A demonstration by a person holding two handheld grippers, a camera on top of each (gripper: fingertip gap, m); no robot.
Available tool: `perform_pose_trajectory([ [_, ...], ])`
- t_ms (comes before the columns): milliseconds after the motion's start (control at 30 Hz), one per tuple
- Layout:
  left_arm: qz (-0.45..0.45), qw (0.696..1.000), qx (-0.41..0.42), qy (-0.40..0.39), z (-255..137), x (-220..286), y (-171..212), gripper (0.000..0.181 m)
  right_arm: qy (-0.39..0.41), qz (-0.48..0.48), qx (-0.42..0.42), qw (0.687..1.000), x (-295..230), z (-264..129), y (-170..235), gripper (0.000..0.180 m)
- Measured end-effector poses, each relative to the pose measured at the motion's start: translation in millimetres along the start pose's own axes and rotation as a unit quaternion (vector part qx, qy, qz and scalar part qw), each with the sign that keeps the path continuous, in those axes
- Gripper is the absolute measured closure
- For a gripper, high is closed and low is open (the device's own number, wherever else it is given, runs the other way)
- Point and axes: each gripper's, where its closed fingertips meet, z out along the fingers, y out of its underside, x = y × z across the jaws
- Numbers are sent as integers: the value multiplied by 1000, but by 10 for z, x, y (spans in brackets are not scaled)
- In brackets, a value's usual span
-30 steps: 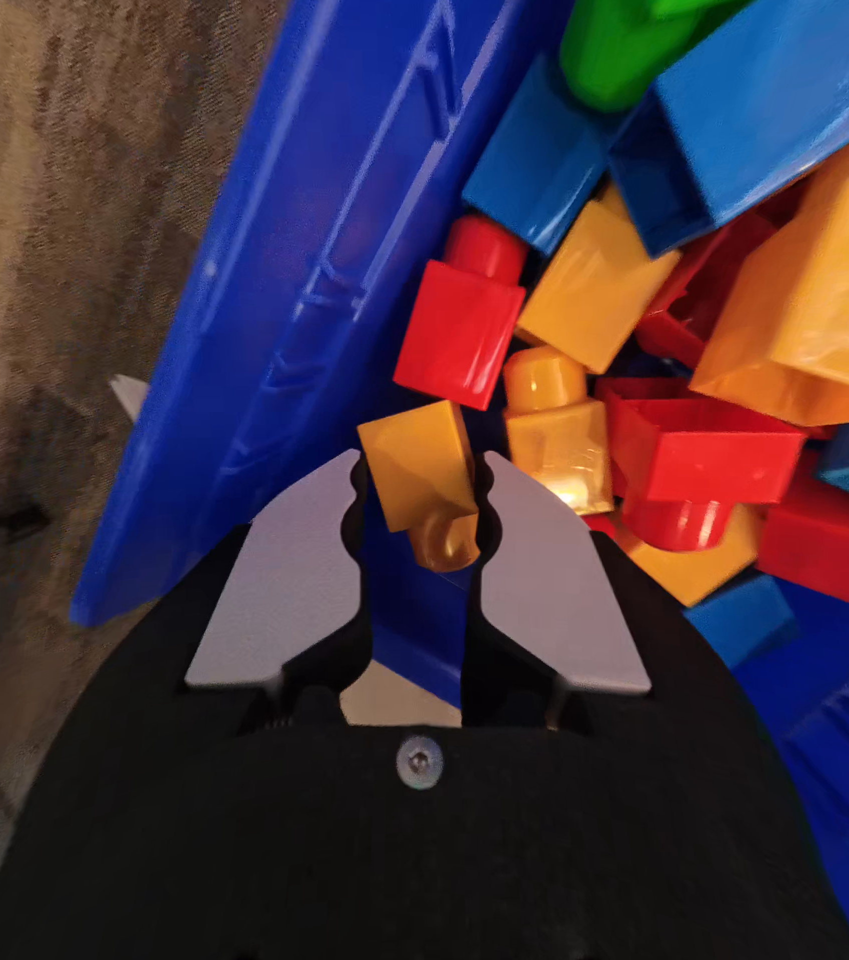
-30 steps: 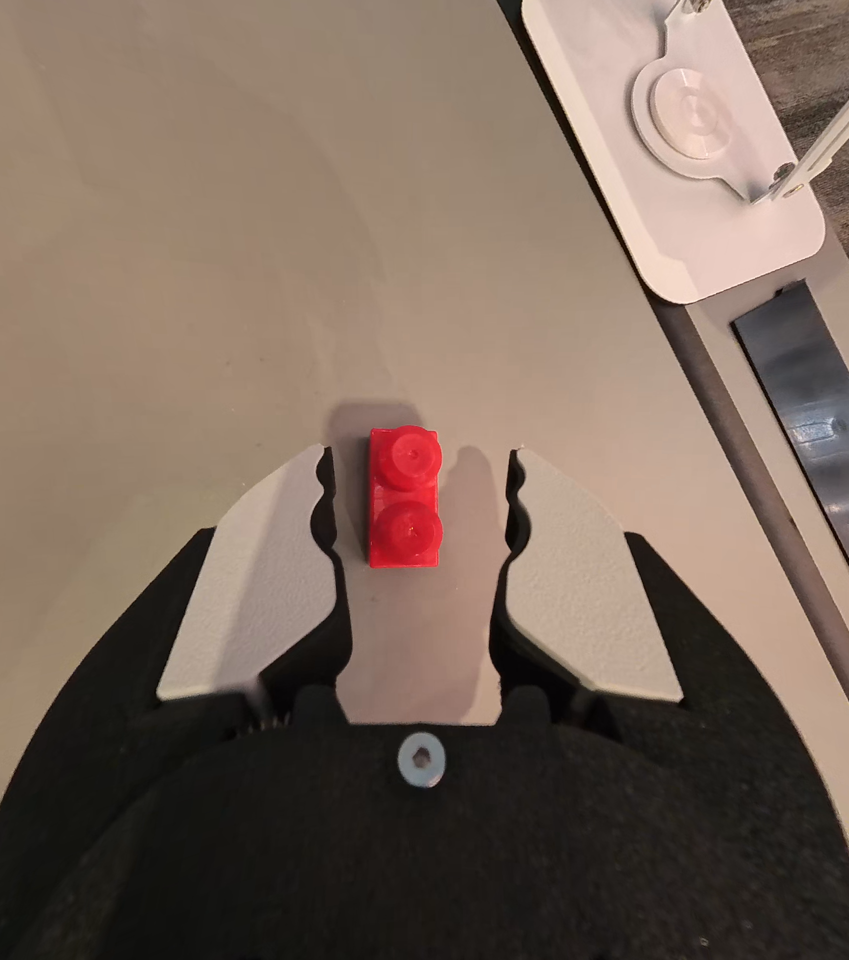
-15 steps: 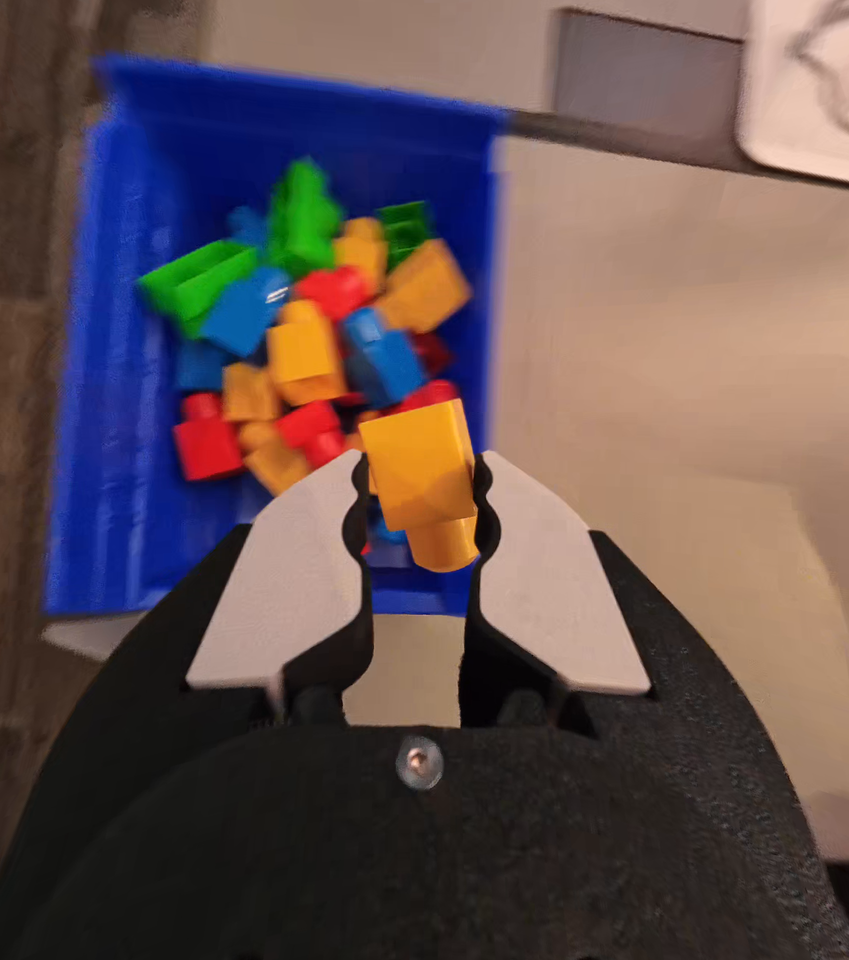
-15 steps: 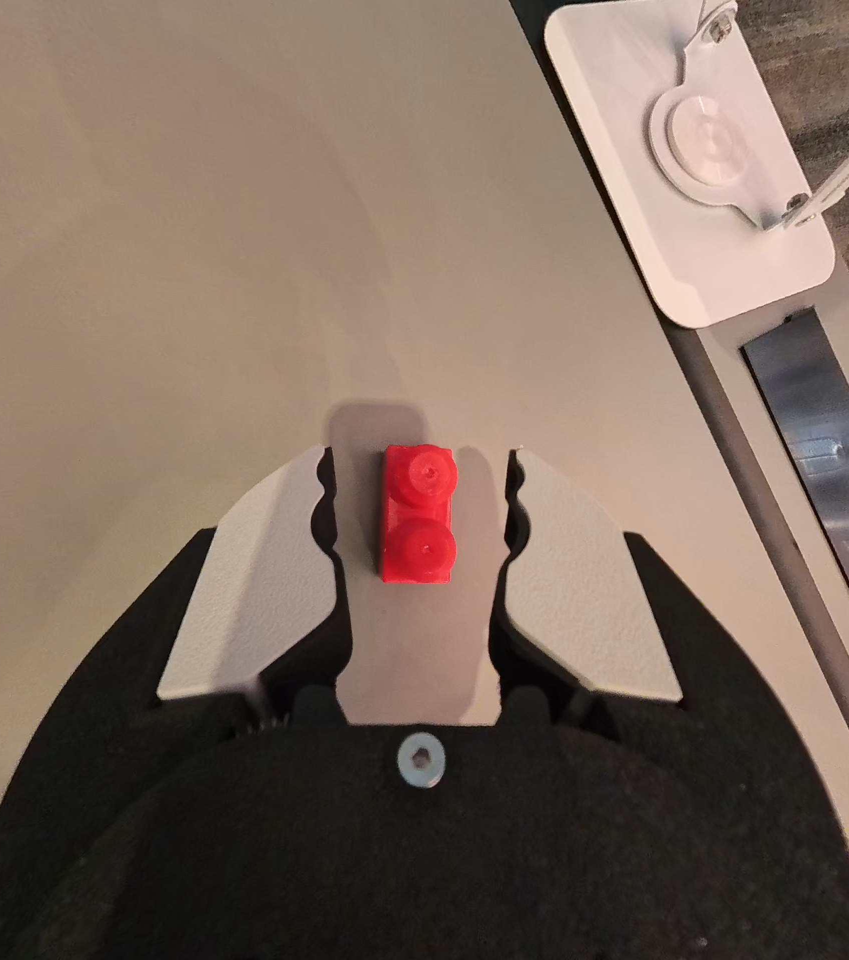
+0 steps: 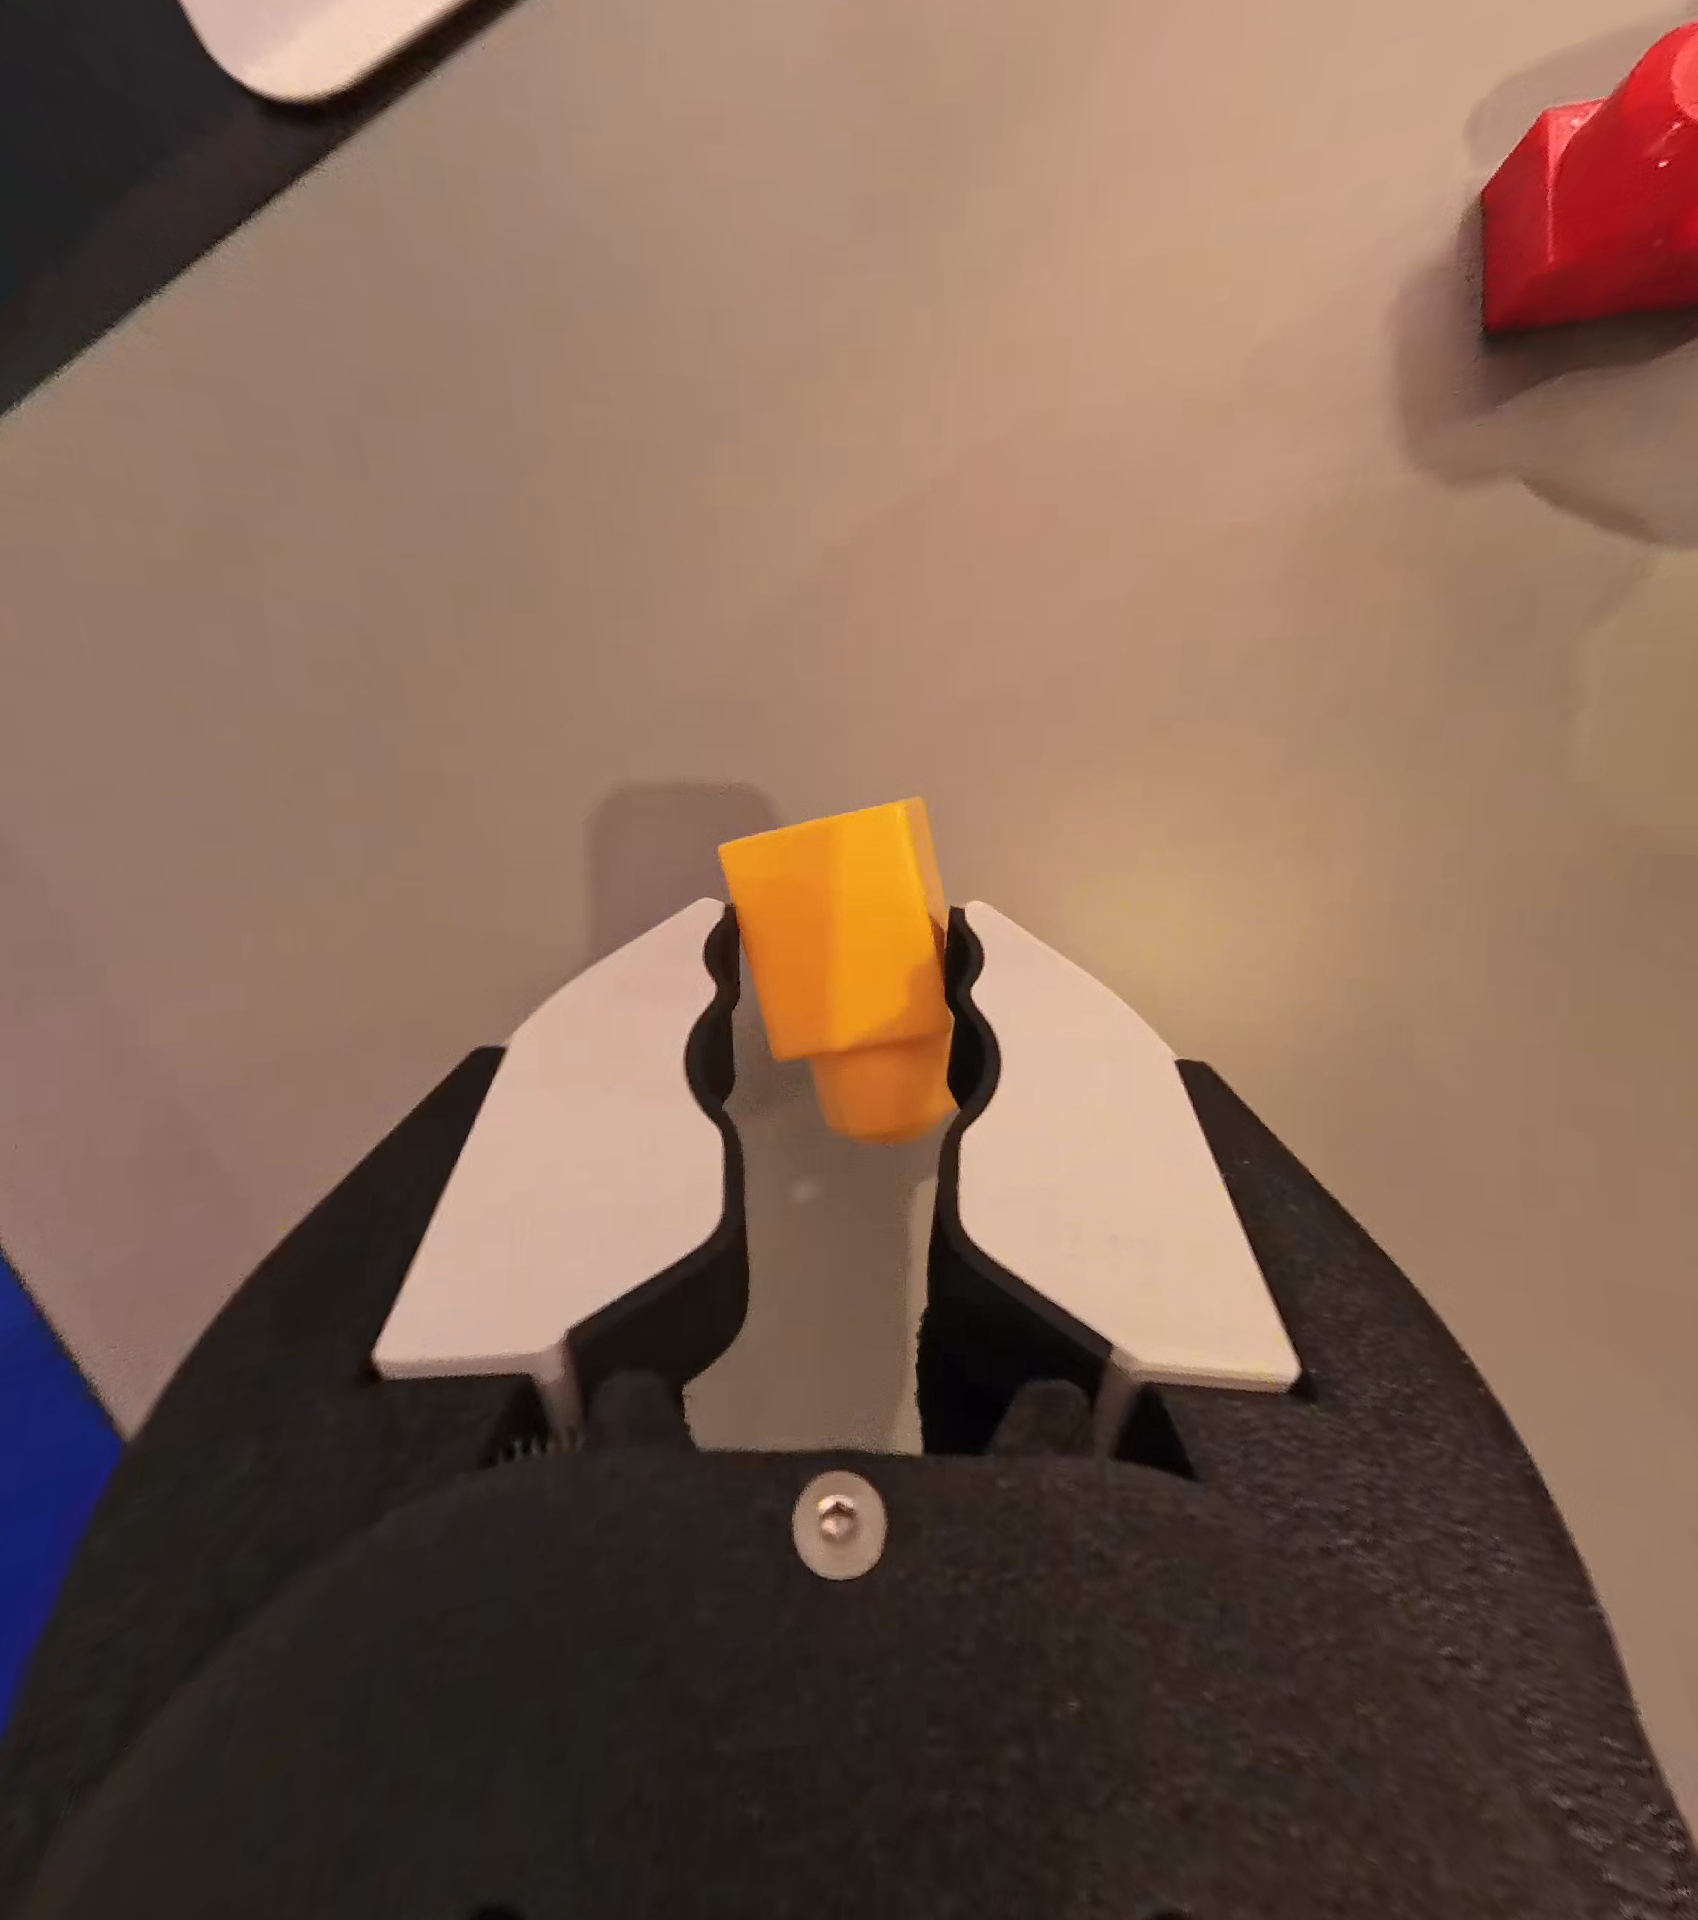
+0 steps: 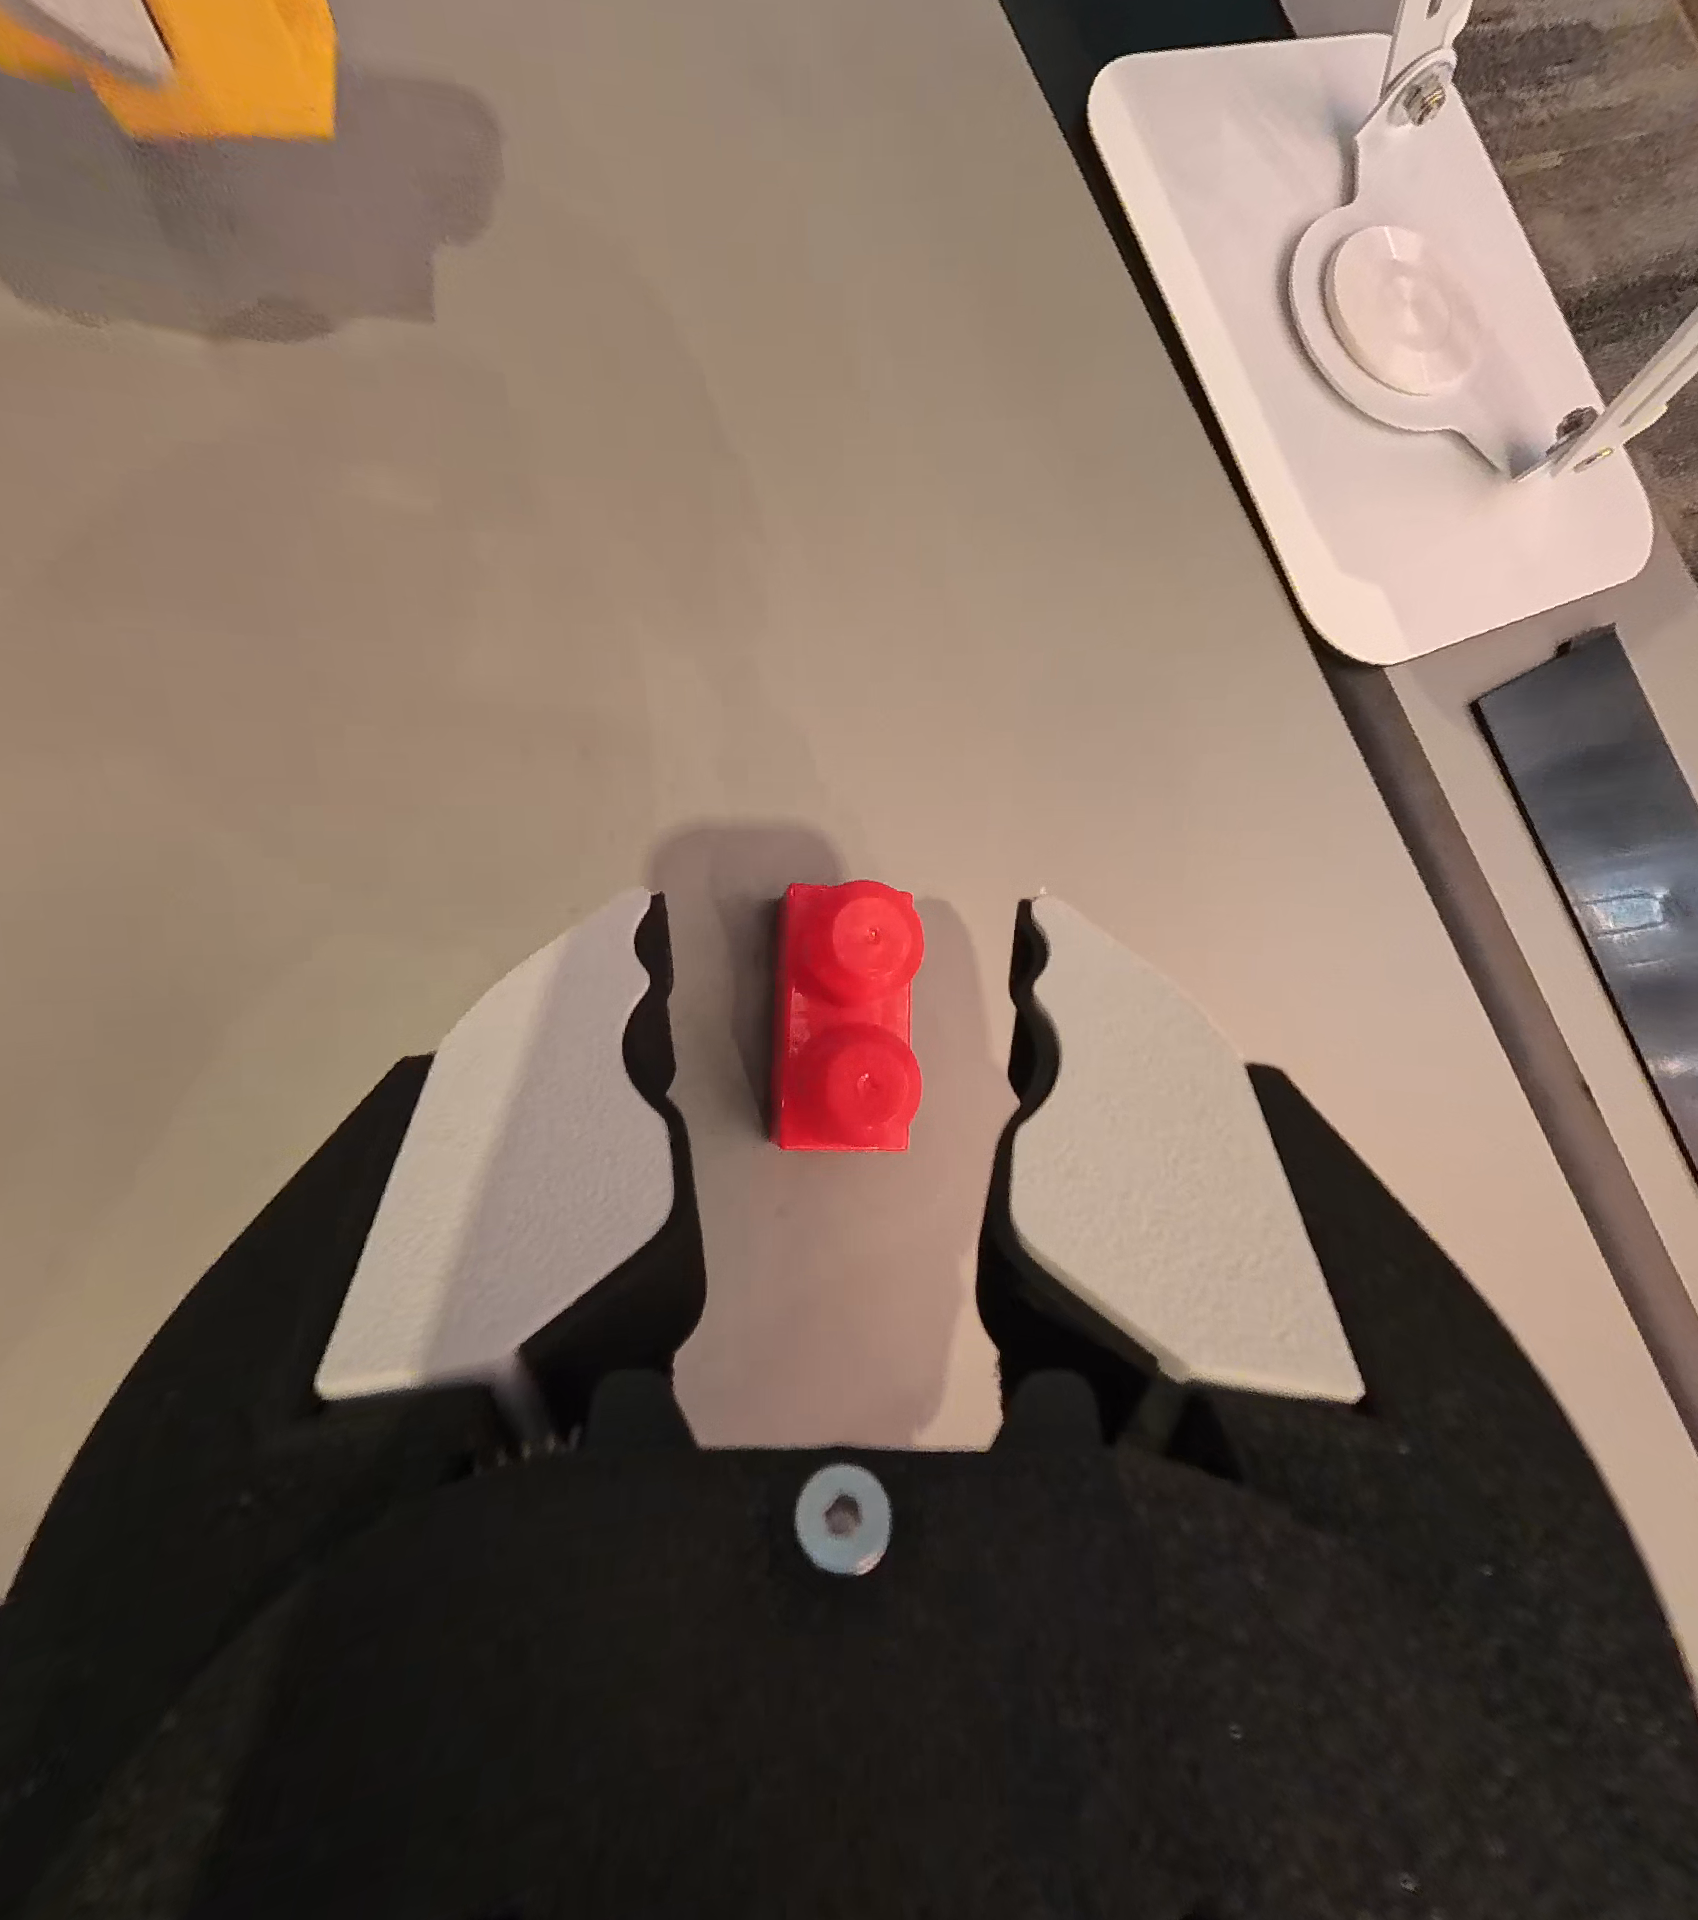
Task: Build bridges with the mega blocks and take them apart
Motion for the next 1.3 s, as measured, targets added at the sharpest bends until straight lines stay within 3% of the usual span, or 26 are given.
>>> perform_pose_trajectory([
  [333,-139,990,-19,-29,418,-121,76,143,-15,-3,-5,1000,-44,78,18,118],
  [567,-133,990,-27,-39,464,-98,144,143,-13,3,2,1000,-4,42,28,118],
  [733,-108,993,-4,-40,355,-88,45,126,-13,10,6,1000,30,21,52,118],
  [900,-91,994,64,-14,-22,-174,-83,127,-14,16,12,1000,41,4,73,118],
  [1033,-58,991,111,-50,-607,-504,65,124,-16,18,17,1000,41,-1,66,118],
  [1200,-77,976,86,-187,-1572,-1569,765,125,-18,14,8,1000,23,26,72,118],
  [1300,-178,970,18,-165,-1691,-2112,1425,127,-17,10,-3,1000,13,54,85,118],
])
